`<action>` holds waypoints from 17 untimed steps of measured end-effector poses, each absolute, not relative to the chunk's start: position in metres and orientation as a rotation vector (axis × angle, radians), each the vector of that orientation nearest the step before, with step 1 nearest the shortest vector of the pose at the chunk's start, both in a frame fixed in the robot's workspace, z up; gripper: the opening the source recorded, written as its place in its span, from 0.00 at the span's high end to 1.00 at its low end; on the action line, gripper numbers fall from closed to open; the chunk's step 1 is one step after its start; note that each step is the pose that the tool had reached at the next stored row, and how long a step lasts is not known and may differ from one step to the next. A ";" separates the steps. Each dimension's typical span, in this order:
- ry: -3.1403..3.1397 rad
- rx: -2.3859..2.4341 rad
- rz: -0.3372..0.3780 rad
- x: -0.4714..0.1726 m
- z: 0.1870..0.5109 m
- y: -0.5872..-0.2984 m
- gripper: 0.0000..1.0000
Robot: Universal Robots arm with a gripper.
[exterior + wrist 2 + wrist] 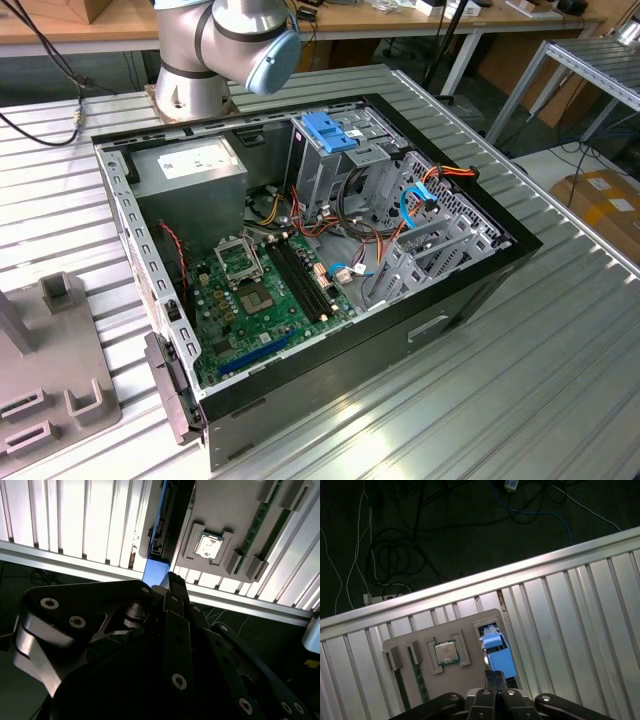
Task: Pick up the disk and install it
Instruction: 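Pick up the disk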
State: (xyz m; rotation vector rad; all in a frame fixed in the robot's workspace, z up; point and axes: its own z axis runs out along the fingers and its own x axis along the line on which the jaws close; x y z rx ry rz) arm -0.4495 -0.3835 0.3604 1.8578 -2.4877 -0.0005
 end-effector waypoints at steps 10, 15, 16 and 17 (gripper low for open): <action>-2.479 1.869 0.000 -0.450 0.360 -0.384 0.89; -2.471 1.880 0.000 -0.450 0.360 -0.383 0.89; -2.443 1.916 0.001 -0.450 0.360 -0.383 0.89; -2.405 1.964 0.002 -0.450 0.360 -0.382 0.89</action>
